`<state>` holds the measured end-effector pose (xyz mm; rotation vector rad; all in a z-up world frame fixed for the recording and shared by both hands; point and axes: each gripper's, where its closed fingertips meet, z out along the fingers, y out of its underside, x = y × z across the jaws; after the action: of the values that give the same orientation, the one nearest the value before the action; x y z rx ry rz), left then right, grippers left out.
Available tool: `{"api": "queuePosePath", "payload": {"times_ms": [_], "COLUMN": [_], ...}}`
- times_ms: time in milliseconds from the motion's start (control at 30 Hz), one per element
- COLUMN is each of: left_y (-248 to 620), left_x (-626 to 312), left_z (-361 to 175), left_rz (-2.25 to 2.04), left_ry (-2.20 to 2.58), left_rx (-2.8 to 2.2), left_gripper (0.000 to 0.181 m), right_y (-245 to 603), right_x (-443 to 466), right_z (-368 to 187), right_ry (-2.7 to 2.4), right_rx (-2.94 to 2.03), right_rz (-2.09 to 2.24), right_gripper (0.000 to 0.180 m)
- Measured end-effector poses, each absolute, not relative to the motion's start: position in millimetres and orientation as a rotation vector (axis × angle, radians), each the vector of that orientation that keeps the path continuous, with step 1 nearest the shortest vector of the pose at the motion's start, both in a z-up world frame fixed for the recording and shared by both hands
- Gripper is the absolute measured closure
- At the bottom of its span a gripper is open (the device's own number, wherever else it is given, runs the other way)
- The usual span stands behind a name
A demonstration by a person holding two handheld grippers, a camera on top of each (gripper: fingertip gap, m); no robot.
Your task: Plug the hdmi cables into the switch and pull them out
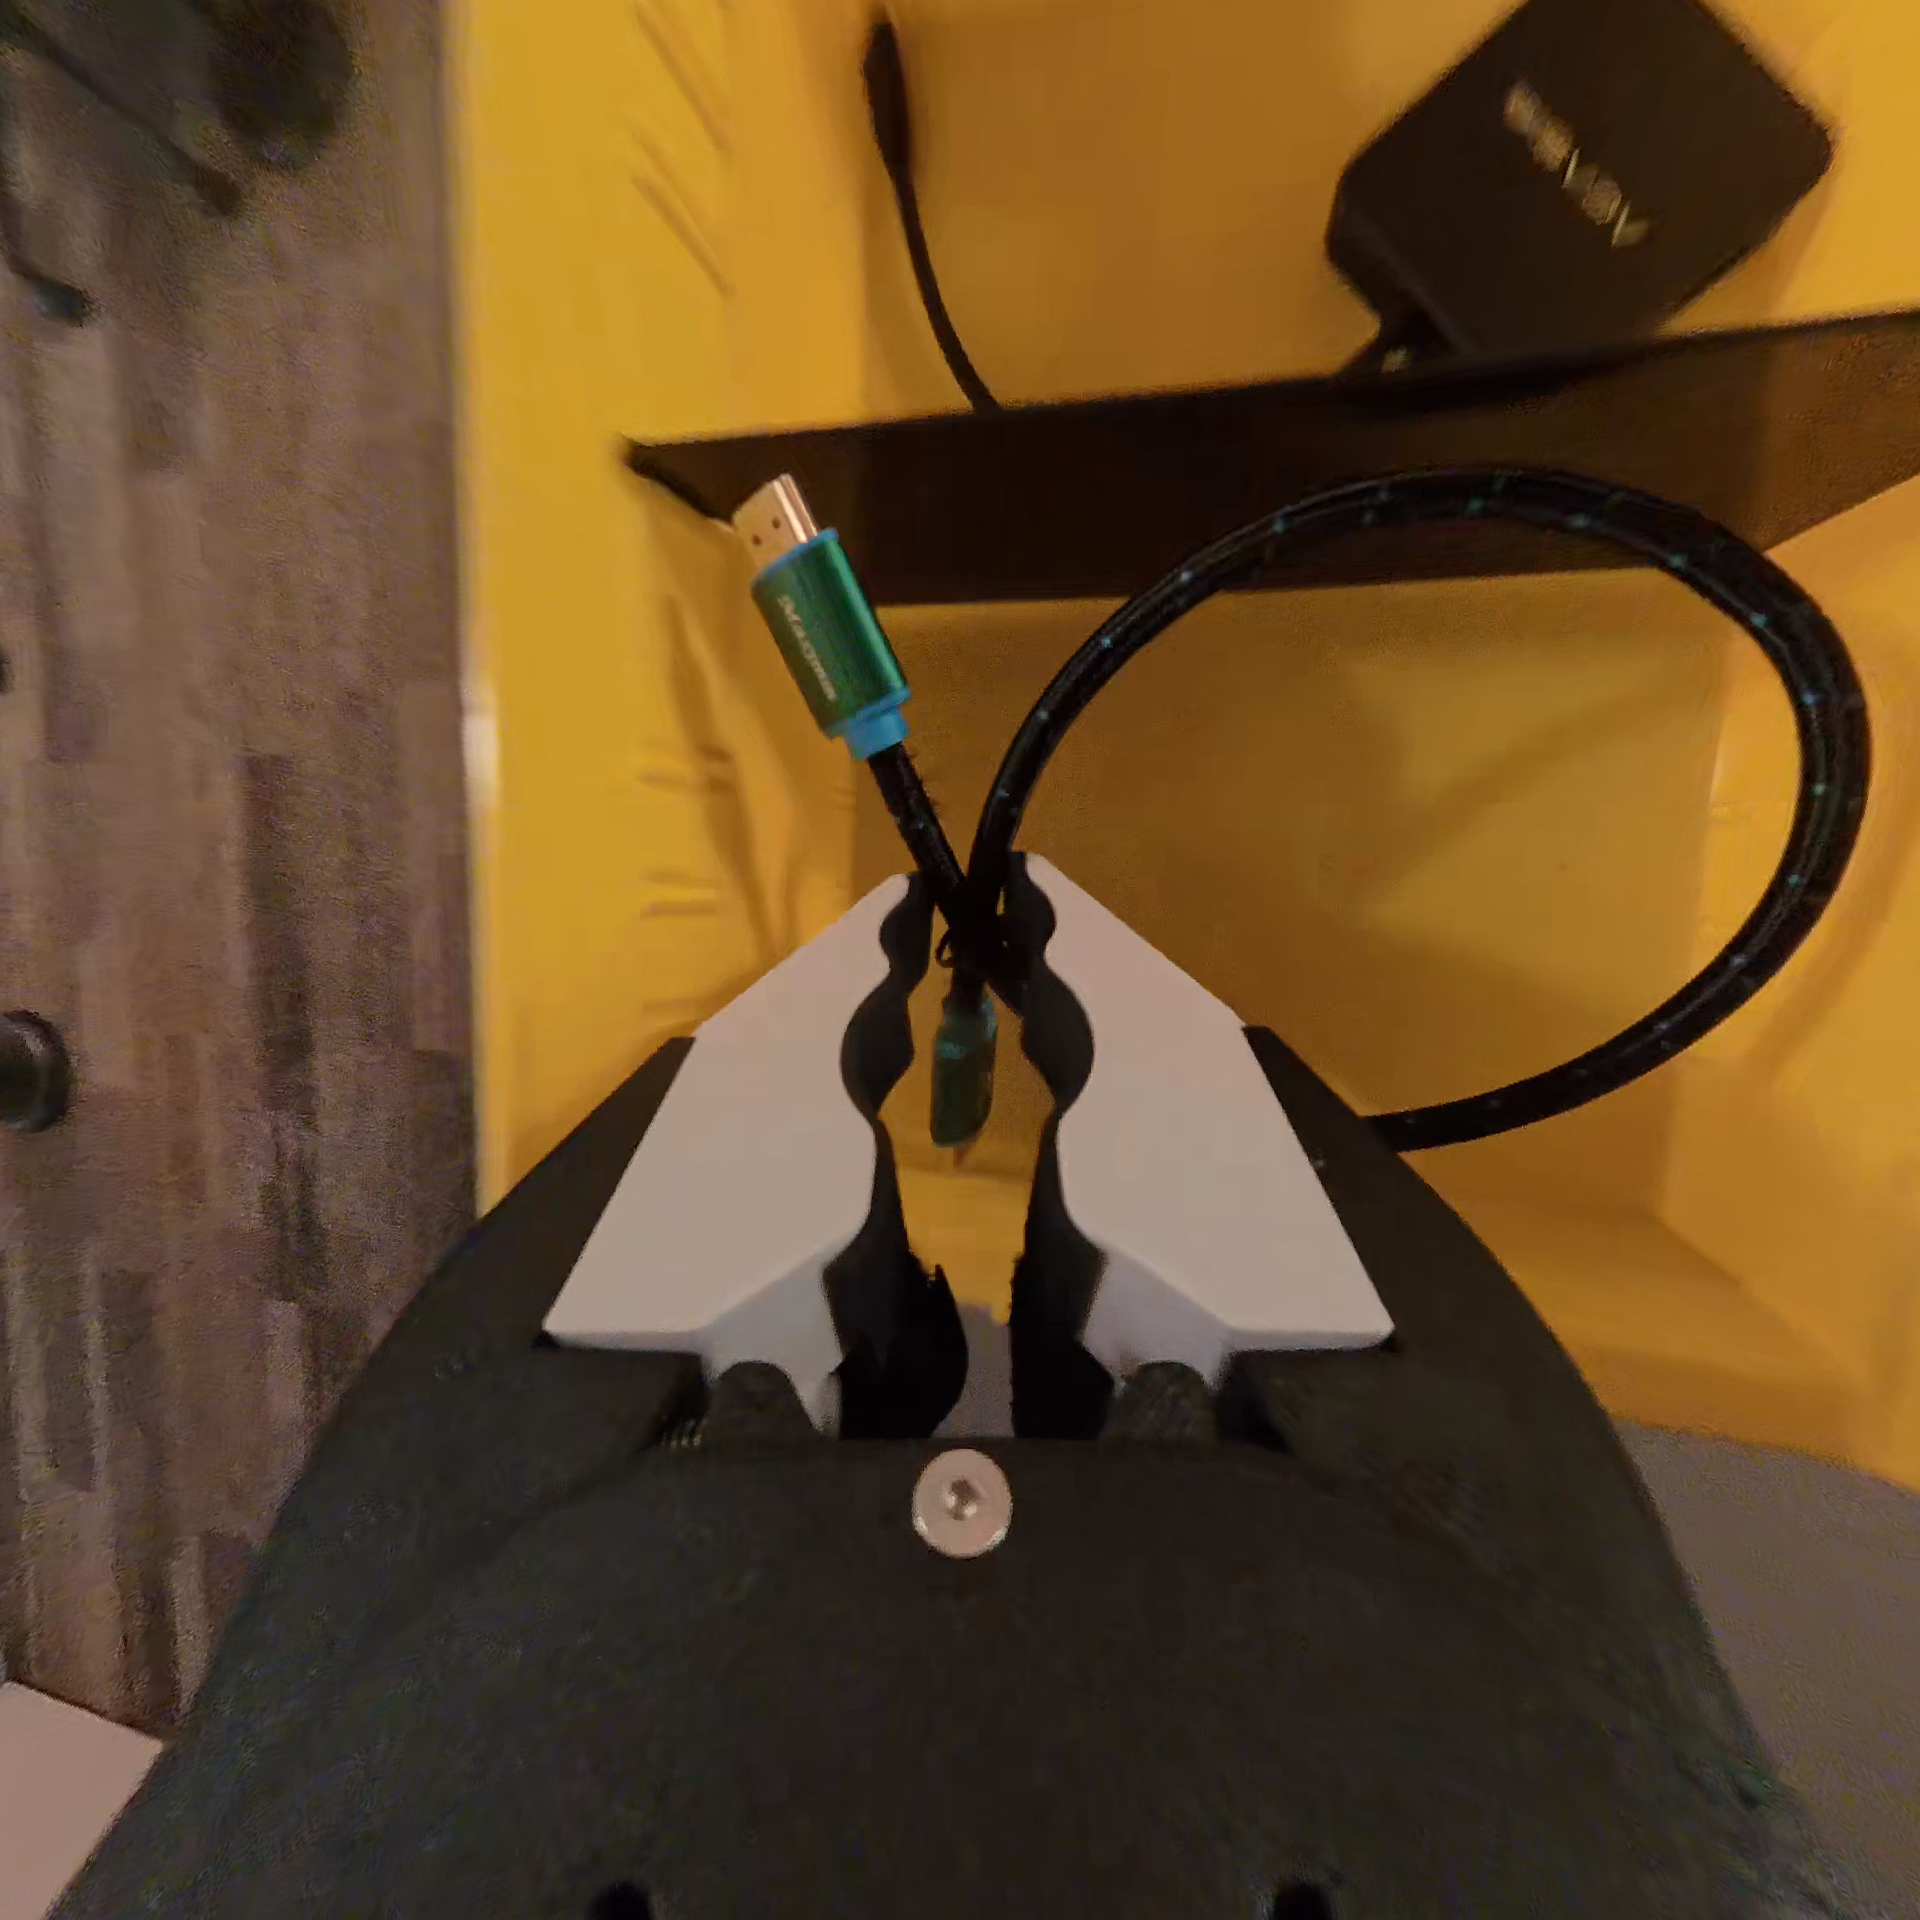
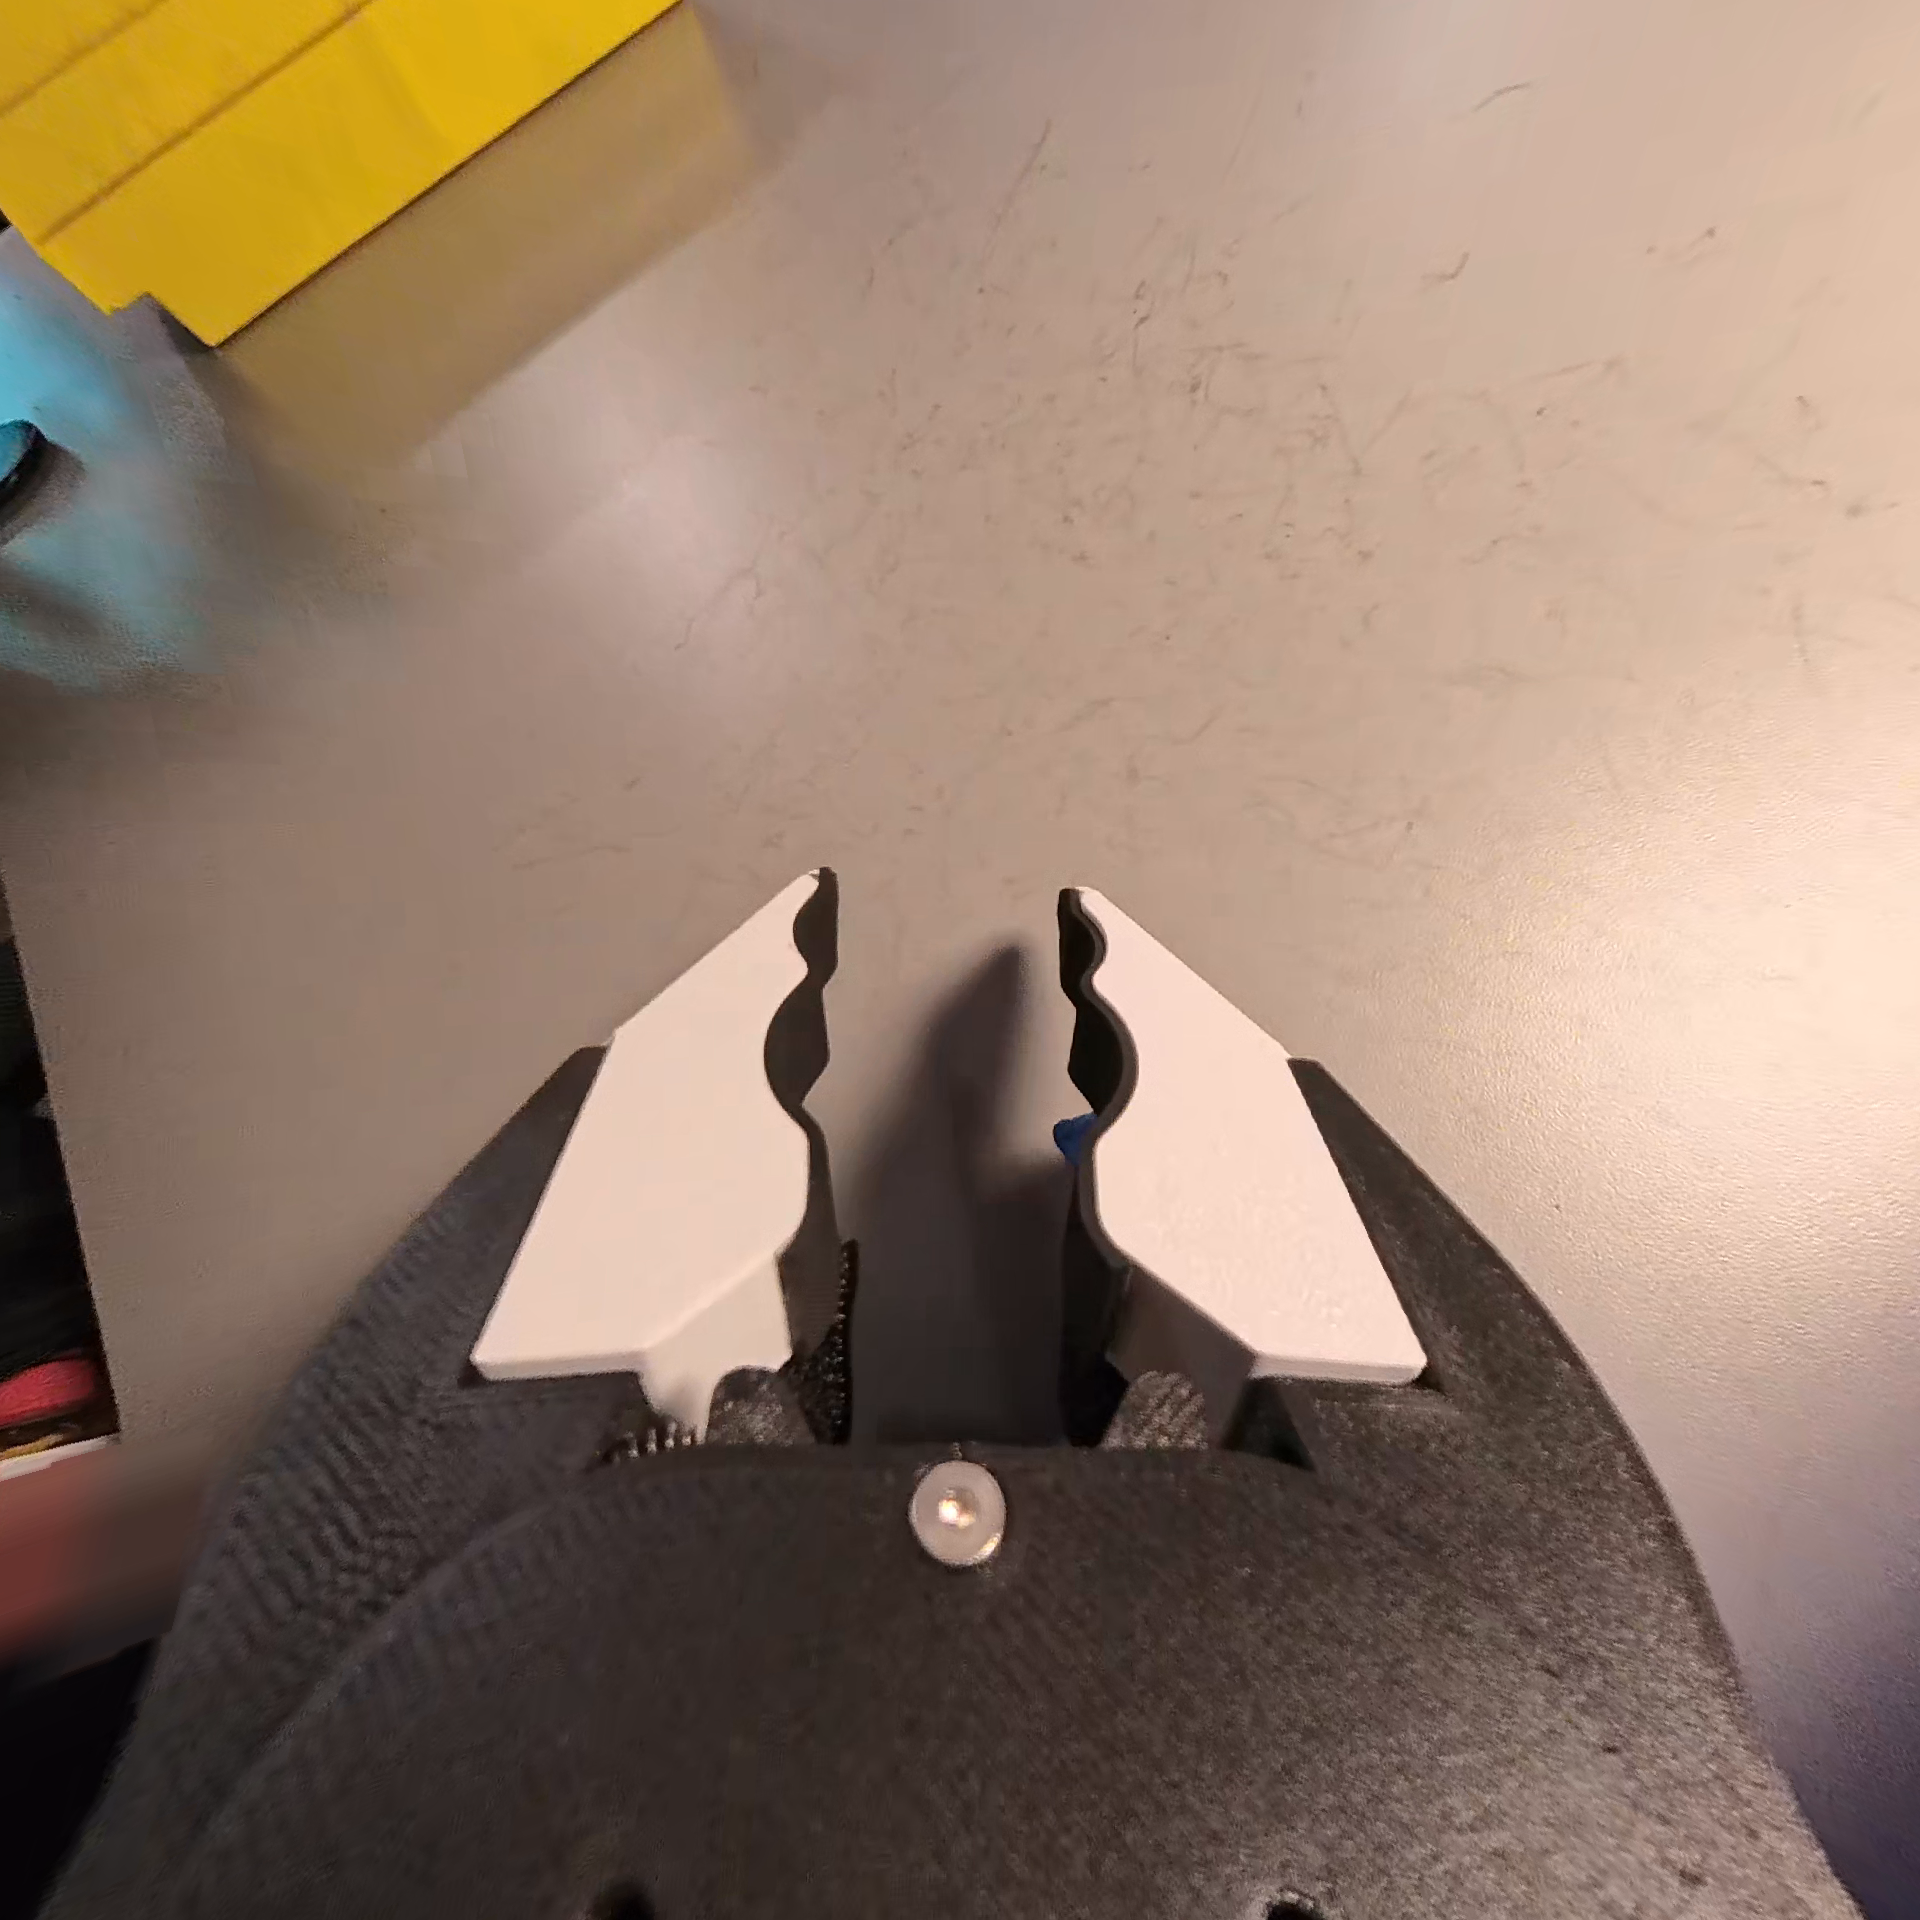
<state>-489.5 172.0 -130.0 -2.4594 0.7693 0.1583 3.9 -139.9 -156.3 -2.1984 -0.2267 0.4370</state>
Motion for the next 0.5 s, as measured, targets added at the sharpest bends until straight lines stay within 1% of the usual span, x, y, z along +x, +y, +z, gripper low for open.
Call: {"api": "queuePosePath", "payload": {"times_ms": [33,133,200,267,300,333,400,500], "left_y": [171.1,163.7,148.4,126.1,112.6,97.7,67.0,23.9], "left_x": [-490.7,-480.6,-450.2,-407.0,-380.8,-352.3,-295.3,-226.2], "left_z": [-111.4,-41.2,5.8,39.0,45.7,44.0,19.9,-49.7], "left_rz": [0.180,0.210,0.125,0.027,-0.036,-0.102,-0.226,-0.394], "left_ry": [0.753,0.731,0.778,0.886,0.965,1.063,1.279,1.568], "left_rx": [-2.410,-2.220,-2.082,-1.960,-1.918,-1.889,-1.854,-1.876], "left_gripper": [0.166,0.166,0.166,0.166,0.166,0.166,0.166,0.166], "right_y": [-140.1,-140.5,-140.7,-140.8,-140.8,-141.0,-141.0,-141.3], "right_x": [3.8,3.1,2.5,2.1,2.0,1.9,2.2,3.2], "right_z": [-156.2,-156.6,-157.3,-158.0,-158.1,-158.2,-158.1,-158.1], "right_ry": [-0.226,-0.232,-0.240,-0.247,-0.250,-0.254,-0.256,-0.250], "right_rx": [-2.199,-2.201,-2.205,-2.209,-2.210,-2.210,-2.209,-2.208], "right_rz": [0.440,0.442,0.434,0.424,0.418,0.413,0.401,0.390], "right_gripper": [0.136,0.136,0.136,0.136,0.136,0.136,0.136,0.136]}}
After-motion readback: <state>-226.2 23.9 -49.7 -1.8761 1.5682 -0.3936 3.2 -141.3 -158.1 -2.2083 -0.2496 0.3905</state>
